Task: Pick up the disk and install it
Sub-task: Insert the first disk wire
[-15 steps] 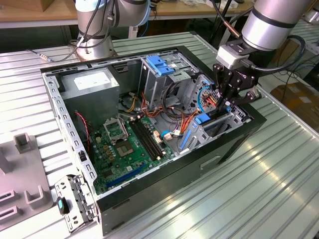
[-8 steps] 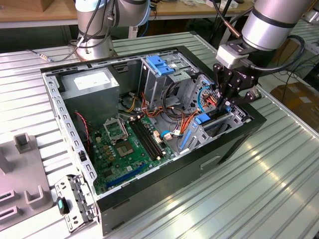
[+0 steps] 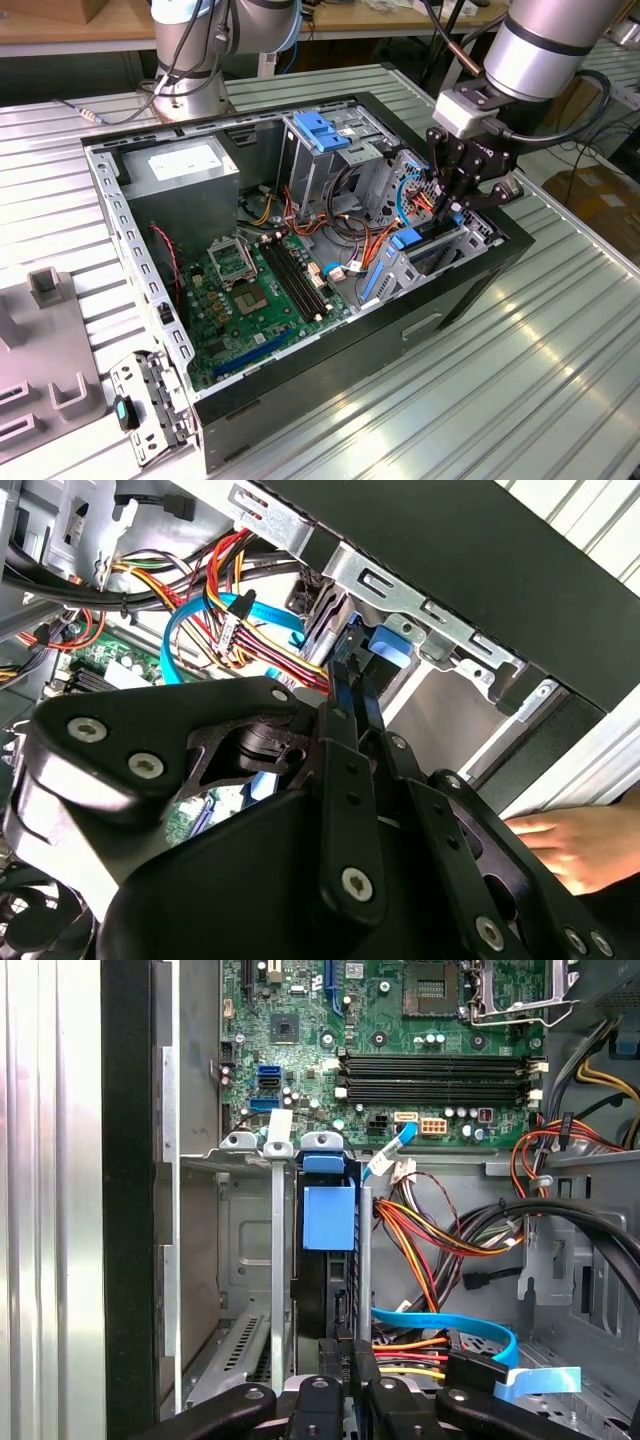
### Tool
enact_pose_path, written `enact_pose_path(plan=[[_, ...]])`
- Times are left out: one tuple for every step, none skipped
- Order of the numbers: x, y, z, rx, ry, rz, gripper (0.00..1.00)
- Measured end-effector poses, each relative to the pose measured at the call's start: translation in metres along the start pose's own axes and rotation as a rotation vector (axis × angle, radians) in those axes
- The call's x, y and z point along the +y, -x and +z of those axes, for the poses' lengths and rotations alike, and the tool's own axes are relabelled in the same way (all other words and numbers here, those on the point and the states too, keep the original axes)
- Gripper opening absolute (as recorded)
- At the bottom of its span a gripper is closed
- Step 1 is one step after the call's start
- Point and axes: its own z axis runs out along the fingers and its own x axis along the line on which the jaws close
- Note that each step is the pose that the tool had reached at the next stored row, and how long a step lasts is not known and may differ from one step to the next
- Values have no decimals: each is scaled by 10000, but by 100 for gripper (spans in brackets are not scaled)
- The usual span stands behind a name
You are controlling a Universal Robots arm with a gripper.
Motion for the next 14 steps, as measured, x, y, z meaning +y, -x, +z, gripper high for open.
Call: enact_pose_path(plan=[[0, 1, 0, 2, 0, 49, 16], [0, 0, 0, 4, 2, 108, 16], [0, 0, 0, 6, 2, 153, 16], [0, 1, 0, 8, 3, 188, 16], [0, 0, 0, 8, 3, 204, 16], [0, 0, 0, 9, 3, 208, 16], [0, 1, 0, 9, 3, 209, 16], [0, 1, 1, 10, 3, 209, 16], [0, 1, 4, 9, 3, 209, 16], [0, 0, 7, 8, 3, 209, 16], [0, -2, 8, 7, 3, 209, 16], [0, -3, 9, 8, 3, 209, 16], [0, -4, 8, 9, 3, 209, 16], [0, -4, 10, 9, 3, 209, 16]])
